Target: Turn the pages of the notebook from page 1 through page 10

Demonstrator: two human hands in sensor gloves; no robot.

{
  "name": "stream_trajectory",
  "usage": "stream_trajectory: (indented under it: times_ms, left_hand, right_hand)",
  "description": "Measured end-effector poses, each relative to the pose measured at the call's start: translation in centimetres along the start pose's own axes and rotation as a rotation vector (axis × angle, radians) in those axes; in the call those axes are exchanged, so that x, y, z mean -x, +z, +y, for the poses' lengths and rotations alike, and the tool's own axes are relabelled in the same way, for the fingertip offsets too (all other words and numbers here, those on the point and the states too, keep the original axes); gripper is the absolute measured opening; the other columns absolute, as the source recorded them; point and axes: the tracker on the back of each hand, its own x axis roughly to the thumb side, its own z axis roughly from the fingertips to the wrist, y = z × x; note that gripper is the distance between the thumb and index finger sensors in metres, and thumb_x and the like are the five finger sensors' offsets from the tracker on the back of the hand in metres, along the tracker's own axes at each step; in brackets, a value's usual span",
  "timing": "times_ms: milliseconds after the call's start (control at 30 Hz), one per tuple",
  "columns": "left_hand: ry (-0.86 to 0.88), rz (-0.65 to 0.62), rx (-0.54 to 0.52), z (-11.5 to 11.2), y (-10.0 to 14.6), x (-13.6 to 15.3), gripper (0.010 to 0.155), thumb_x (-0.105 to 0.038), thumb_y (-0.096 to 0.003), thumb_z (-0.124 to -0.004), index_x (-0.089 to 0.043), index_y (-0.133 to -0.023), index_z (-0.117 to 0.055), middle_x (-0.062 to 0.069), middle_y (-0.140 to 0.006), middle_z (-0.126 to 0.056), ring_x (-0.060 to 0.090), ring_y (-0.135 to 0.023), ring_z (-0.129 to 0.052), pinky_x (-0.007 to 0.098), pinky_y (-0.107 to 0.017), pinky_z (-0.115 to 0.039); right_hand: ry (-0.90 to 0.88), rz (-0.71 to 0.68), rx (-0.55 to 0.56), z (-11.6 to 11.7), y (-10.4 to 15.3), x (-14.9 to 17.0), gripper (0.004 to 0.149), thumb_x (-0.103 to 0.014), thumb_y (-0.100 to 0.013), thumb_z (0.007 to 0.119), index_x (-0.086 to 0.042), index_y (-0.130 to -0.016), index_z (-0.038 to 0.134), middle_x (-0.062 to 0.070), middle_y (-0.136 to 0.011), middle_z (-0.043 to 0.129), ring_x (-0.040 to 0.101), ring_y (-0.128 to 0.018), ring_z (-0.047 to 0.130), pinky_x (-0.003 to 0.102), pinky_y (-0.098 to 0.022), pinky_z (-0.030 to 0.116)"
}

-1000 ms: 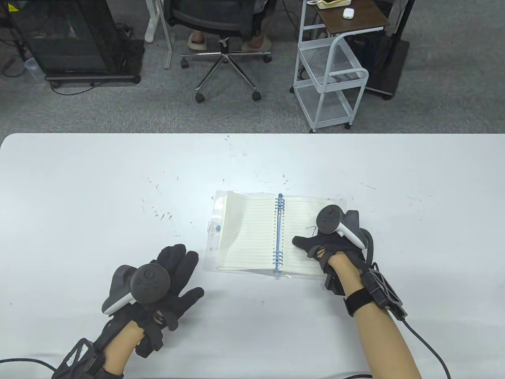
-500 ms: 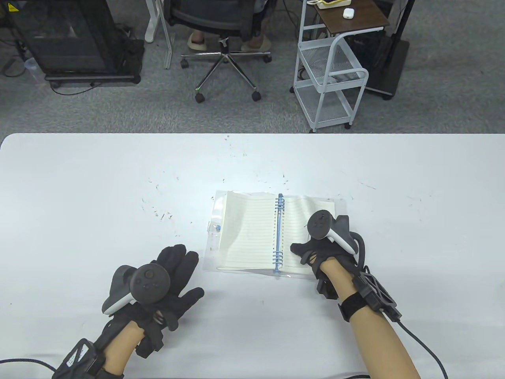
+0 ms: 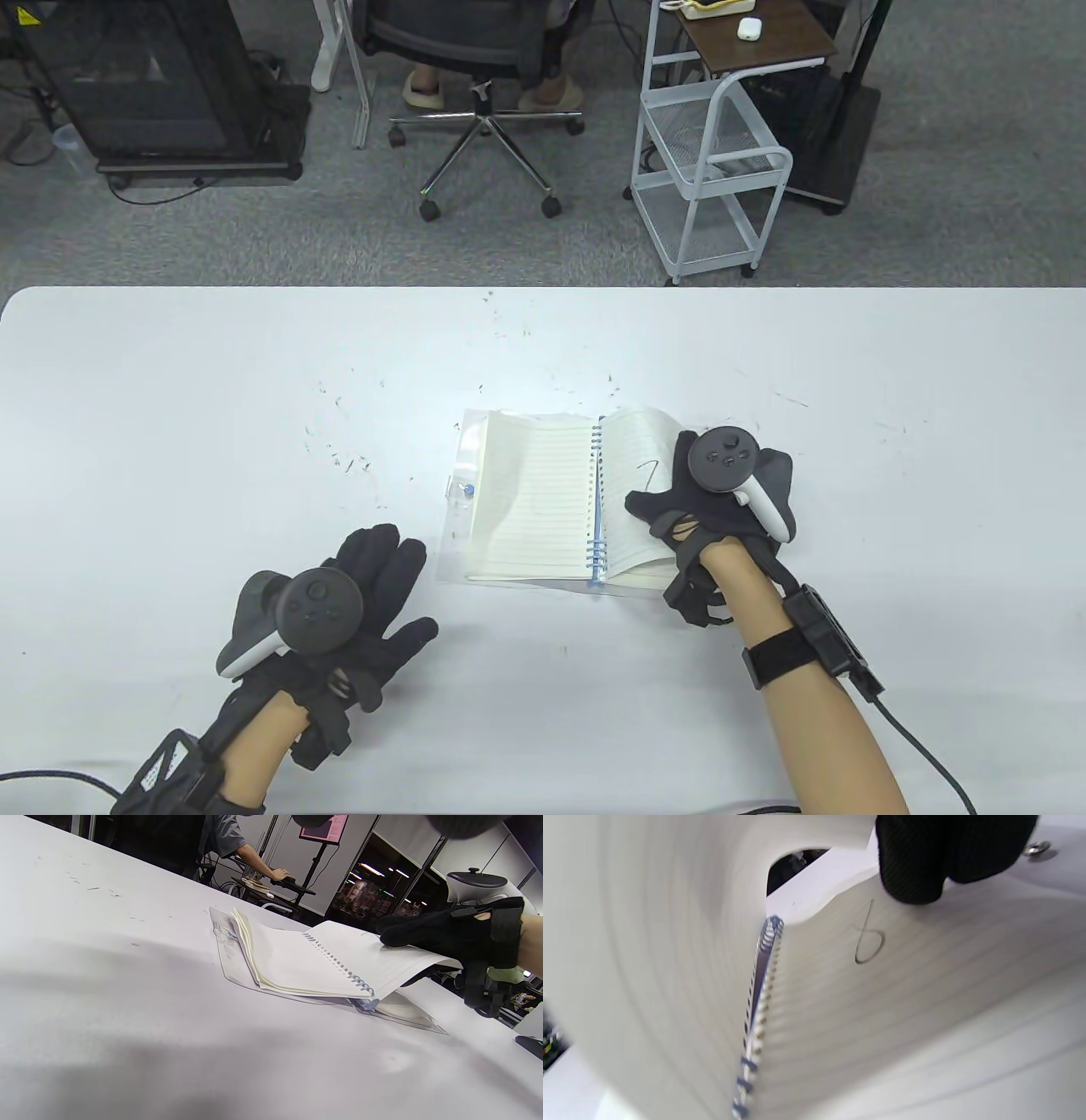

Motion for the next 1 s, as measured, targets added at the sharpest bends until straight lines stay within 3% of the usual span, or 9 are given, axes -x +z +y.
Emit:
stream_trajectory:
  times_ms: [133,367,467,733,1000]
  left_hand:
    - [0.0,-0.002,-0.001,0.0,0.0,0.0,0.086,-0.069,-0.0446,-0.063,-0.024,-0.113,-0.037,0.013,-0.118,-0.023,0.049,-0.113,-0.023,0.071,-0.073,-0.035]
    - [0.0,0.0,0.002,-0.1,0.0,0.0,0.086,-0.069,-0.0447,-0.063,-0.024,-0.113,-0.037,0.013,-0.118,-0.023,0.049,-0.113,-0.023,0.071,-0.073,-0.034]
    - [0.0,0.001,0.002,-0.1,0.0,0.0,0.086,-0.069,-0.0447,-0.063,-0.024,-0.113,-0.037,0.013,-0.118,-0.023,0.049,-0.113,-0.023,0.071,-0.073,-0.034]
    - [-0.002,-0.005,0.001,0.0,0.0,-0.1,0.086,-0.069,-0.0447,-0.063,-0.024,-0.114,-0.037,0.013,-0.118,-0.023,0.049,-0.113,-0.024,0.071,-0.073,-0.034]
    - [-0.003,-0.003,0.004,0.0,0.0,0.0,0.086,-0.068,-0.0447,-0.063,-0.024,-0.114,-0.037,0.013,-0.118,-0.024,0.049,-0.113,-0.024,0.071,-0.073,-0.034]
  right_hand:
    - [-0.096,0.083,0.137,-1.7,0.5,1.0,0.094,-0.047,-0.046,0.085,0.0,-0.096,0.021,0.047,-0.089,0.038,0.037,-0.061,0.099,0.055,-0.044,0.083]
    - [-0.411,0.164,0.175,-2.3,0.8,2.5,0.085,-0.038,-0.044,0.087,0.006,-0.093,0.033,0.036,-0.081,0.072,0.02,-0.041,0.11,0.044,-0.034,0.092]
    - [-0.463,0.152,0.172,-2.1,0.8,2.4,0.079,-0.035,-0.044,0.088,0.006,-0.092,0.039,0.028,-0.076,0.083,0.016,-0.036,0.112,0.042,-0.032,0.093]
    - [-0.471,0.079,0.157,-1.0,0.8,0.0,0.066,-0.029,-0.044,0.087,0.001,-0.091,0.052,0.015,-0.069,0.096,0.014,-0.036,0.113,0.041,-0.034,0.093]
    - [-0.447,0.013,0.088,1.1,-0.5,-3.8,0.06,-0.029,-0.046,0.085,-0.002,-0.091,0.056,0.013,-0.069,0.097,0.016,-0.039,0.113,0.043,-0.037,0.092]
